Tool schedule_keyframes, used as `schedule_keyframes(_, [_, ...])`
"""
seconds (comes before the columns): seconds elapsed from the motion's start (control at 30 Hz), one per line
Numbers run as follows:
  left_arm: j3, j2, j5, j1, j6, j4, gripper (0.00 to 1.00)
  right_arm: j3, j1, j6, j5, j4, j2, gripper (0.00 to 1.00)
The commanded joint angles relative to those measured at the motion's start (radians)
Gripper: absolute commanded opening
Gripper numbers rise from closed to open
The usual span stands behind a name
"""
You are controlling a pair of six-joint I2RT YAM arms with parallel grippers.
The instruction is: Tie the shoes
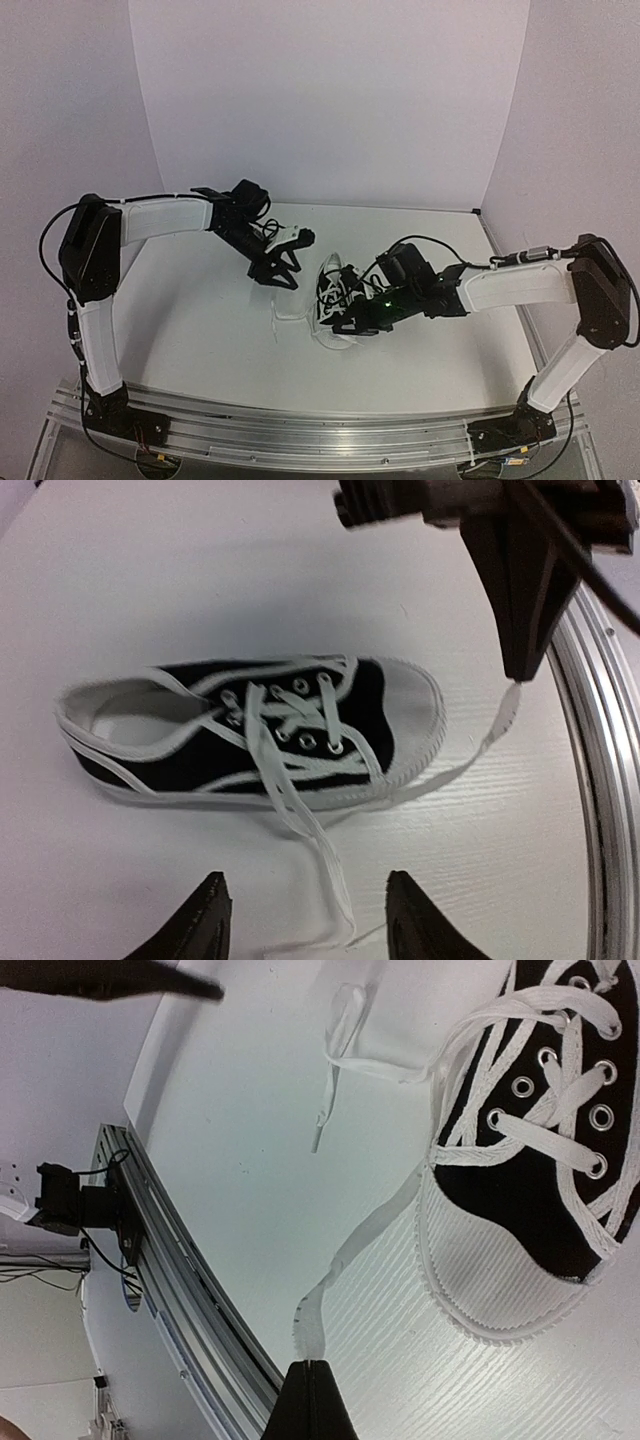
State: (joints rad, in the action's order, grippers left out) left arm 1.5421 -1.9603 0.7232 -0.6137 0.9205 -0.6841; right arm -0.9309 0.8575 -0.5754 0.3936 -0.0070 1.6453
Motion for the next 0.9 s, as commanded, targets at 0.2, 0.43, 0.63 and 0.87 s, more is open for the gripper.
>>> schedule_keyframes(0.2, [0.198, -0.174, 0.004, 0.007, -0.344, 0.166, 0.33, 0.09, -0.019, -0.082, -0.043, 0.138, -0.087, 0.0])
schedule_keyframes(0.43, [0.237, -0.283, 0.008, -0.009, -0.211, 0.096, 0.46, 0.097, -0.021, -0.077, -0.042, 0.16, -0.079, 0.0])
schedule_keyframes(0.63, [0.163, -0.266, 0.058, -0.032, -0.16, 0.094, 0.48, 0.099, -0.021, -0.073, -0.045, 0.175, -0.063, 0.0])
schedule_keyframes(0.87, [0.143, -0.276, 0.033, -0.042, -0.151, 0.111, 0.41, 0.1, -0.021, -0.07, -0.044, 0.183, -0.053, 0.0])
